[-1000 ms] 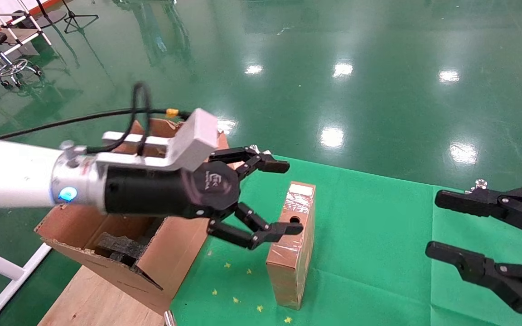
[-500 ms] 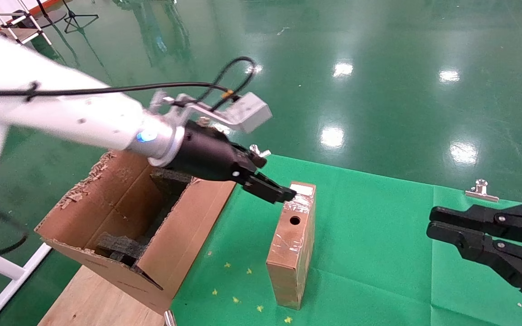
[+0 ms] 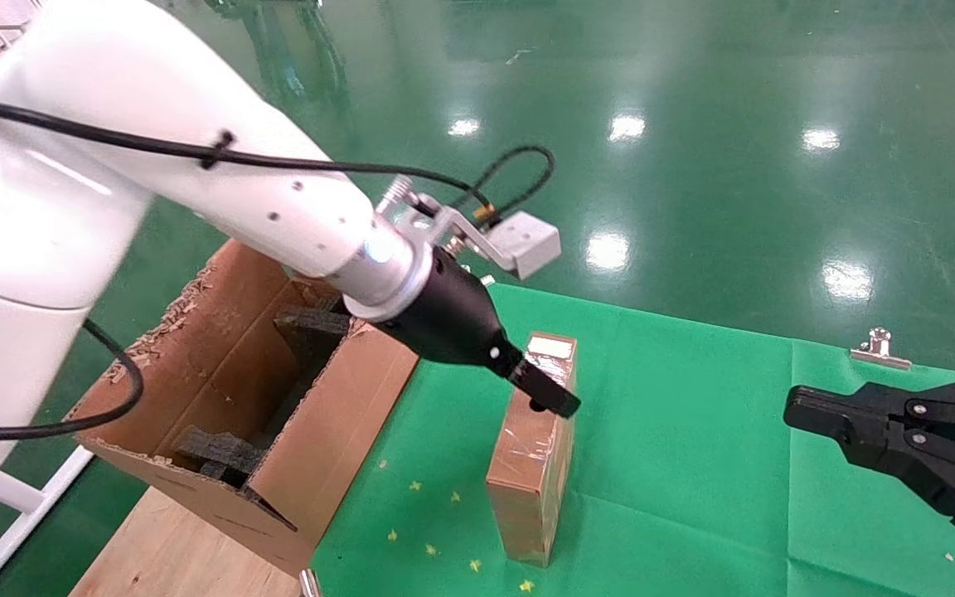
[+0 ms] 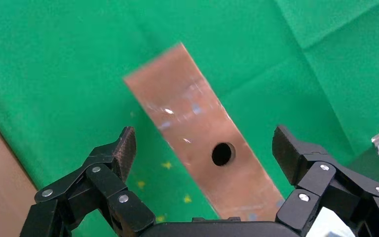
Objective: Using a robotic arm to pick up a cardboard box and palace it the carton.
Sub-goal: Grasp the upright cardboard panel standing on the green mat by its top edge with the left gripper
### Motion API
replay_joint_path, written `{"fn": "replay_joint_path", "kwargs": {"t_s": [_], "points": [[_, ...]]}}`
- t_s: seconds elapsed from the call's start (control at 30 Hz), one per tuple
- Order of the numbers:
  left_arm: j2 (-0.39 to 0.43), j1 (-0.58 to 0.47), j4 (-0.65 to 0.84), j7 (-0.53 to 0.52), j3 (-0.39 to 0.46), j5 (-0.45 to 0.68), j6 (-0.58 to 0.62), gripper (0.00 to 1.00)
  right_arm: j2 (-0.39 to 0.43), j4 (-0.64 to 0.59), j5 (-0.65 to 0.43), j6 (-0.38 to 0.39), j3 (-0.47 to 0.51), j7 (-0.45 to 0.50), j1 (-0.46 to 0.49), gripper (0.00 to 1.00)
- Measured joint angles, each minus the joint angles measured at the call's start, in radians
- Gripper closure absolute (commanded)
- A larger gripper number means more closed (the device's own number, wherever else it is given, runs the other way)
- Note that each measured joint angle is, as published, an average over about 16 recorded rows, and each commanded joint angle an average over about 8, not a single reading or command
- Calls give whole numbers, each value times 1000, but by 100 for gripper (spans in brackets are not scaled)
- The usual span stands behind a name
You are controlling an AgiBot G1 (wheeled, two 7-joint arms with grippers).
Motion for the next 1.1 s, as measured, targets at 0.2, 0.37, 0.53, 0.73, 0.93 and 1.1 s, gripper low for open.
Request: {"fn": "replay_joint_path", "kwargs": {"t_s": [0.2, 0.37, 0.53, 0.73, 0.93, 1.1], "points": [[44, -33, 18, -67, 100, -13, 5, 0, 0, 0, 0, 0, 0, 0, 0, 100], [69, -61, 27, -104, 174, -23, 5, 0, 0, 0, 0, 0, 0, 0, 0, 100], [84, -83, 30, -124, 227, -27, 3, 0, 0, 0, 0, 0, 0, 0, 0, 96], [90, -96, 30, -133, 254, -26, 2, 47, 0, 0, 0, 0, 0, 0, 0, 41], [90, -97, 29, -133, 254, -26, 2, 100, 0, 0, 0, 0, 0, 0, 0, 0], [88, -93, 29, -132, 247, -26, 2, 100, 0, 0, 0, 0, 0, 0, 0, 0]]}}
